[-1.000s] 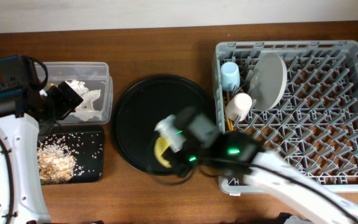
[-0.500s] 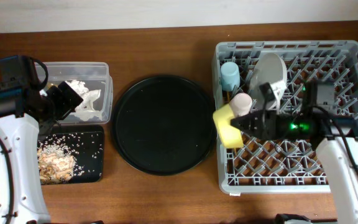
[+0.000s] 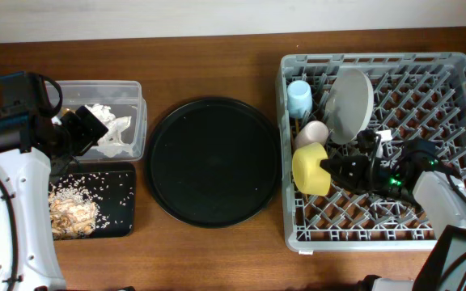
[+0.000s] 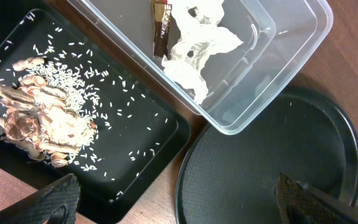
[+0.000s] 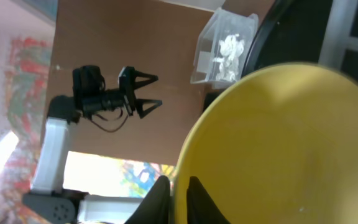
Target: Sort waste into correct bins and load items into the dishwasher rack
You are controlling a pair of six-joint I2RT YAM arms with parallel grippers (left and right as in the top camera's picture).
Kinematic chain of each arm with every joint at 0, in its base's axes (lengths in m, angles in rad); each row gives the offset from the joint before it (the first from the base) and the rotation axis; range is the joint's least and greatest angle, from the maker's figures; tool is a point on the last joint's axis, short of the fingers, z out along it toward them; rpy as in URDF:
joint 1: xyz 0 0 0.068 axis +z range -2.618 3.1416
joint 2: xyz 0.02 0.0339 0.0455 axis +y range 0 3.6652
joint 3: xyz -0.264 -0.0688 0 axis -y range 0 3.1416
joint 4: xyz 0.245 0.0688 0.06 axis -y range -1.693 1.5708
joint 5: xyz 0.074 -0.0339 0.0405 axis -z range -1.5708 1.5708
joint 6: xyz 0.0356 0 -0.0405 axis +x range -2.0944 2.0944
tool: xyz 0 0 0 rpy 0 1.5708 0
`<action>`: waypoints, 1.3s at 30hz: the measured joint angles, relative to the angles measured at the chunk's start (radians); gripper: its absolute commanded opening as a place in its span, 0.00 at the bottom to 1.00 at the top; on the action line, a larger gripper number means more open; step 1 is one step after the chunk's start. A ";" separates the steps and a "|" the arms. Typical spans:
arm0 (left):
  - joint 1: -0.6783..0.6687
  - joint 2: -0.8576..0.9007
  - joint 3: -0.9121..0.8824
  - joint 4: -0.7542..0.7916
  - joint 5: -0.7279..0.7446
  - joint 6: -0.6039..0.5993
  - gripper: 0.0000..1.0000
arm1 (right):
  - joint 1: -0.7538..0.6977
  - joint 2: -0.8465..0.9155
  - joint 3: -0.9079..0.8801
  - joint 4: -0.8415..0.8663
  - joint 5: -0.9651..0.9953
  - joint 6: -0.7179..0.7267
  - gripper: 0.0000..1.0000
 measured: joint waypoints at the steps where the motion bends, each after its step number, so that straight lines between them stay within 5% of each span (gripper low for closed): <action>1: 0.000 0.000 0.000 0.000 0.000 0.000 0.99 | 0.000 0.000 -0.003 -0.001 0.005 -0.002 0.34; 6: 0.000 0.000 0.000 0.000 0.000 0.000 0.99 | -0.030 0.000 -0.006 -0.001 0.013 0.006 0.65; 8: 0.000 0.000 0.000 0.000 0.000 0.000 0.99 | -0.093 0.000 -0.006 -0.001 0.015 0.012 0.98; 17: 0.000 0.000 0.000 0.000 0.000 0.000 0.99 | -0.205 -0.002 0.105 -0.062 0.051 0.074 0.98; 26: 0.000 0.000 0.000 0.000 0.000 0.000 0.99 | -0.182 -0.442 0.441 -0.324 0.697 0.131 0.98; 32: 0.000 0.000 0.000 0.000 0.000 0.000 0.99 | 0.134 -0.683 0.456 -0.500 1.003 0.124 0.98; 39: 0.000 0.000 0.000 0.000 0.000 0.000 0.99 | 0.513 -0.521 0.458 -0.602 1.112 0.125 0.98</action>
